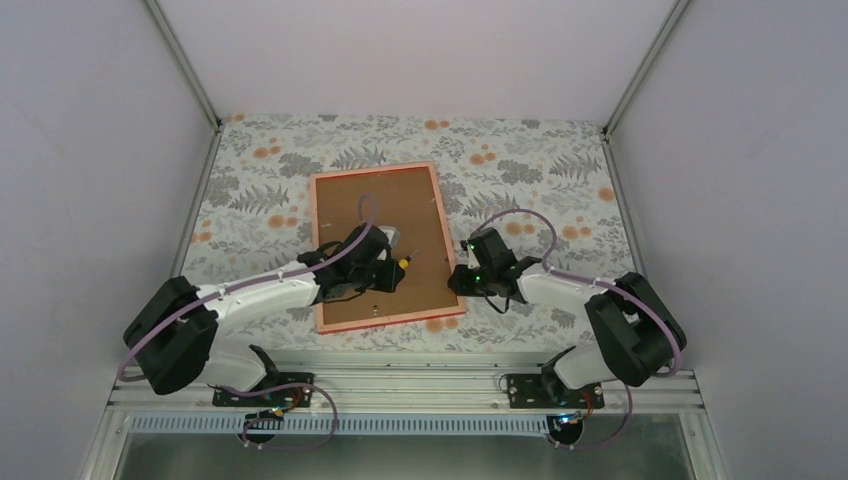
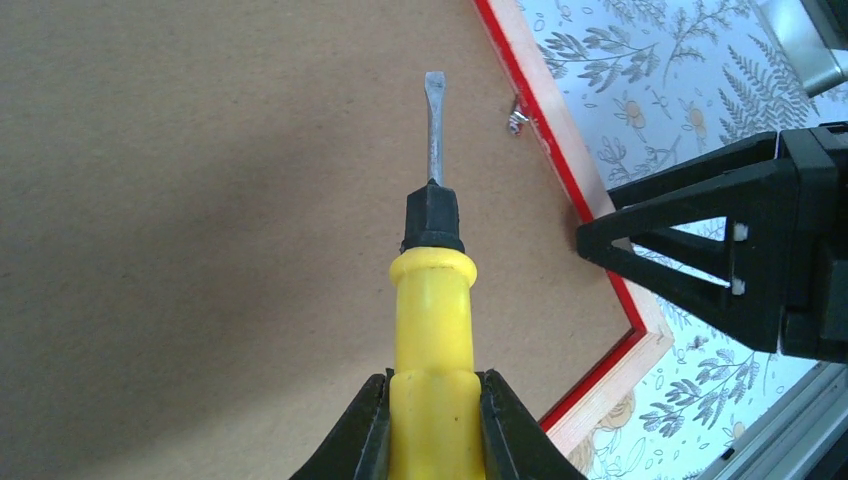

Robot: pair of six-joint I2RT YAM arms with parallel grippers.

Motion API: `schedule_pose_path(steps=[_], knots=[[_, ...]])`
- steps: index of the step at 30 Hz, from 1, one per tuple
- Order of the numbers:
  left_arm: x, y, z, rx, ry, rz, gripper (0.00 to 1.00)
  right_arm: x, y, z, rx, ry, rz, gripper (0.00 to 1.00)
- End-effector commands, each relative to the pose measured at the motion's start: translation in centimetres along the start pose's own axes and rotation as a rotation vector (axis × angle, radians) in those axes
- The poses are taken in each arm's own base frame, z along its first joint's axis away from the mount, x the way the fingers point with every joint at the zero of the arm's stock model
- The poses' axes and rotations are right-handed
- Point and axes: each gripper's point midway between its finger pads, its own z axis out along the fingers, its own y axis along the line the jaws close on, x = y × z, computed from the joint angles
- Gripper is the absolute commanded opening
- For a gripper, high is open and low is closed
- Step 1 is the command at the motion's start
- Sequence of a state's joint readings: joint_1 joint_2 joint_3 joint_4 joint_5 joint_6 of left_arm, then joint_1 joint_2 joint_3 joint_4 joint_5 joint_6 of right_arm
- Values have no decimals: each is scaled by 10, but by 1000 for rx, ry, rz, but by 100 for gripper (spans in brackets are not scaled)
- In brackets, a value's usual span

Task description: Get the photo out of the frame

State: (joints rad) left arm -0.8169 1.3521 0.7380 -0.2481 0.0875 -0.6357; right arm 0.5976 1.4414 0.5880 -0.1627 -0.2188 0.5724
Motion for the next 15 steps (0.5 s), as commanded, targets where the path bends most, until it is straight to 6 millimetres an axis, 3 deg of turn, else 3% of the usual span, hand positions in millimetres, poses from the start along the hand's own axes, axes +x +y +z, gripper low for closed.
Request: schedule_pose_path(steps=[1, 6, 15], knots=[[-11, -25, 4, 59, -21, 47, 2, 9, -12, -5, 72, 12, 4, 27], [-5, -40, 15, 83, 8, 79, 2, -4, -12, -8, 99, -33, -17, 29], [3, -55, 34, 95, 53, 119, 2, -10, -6, 0, 77, -25, -47, 29]])
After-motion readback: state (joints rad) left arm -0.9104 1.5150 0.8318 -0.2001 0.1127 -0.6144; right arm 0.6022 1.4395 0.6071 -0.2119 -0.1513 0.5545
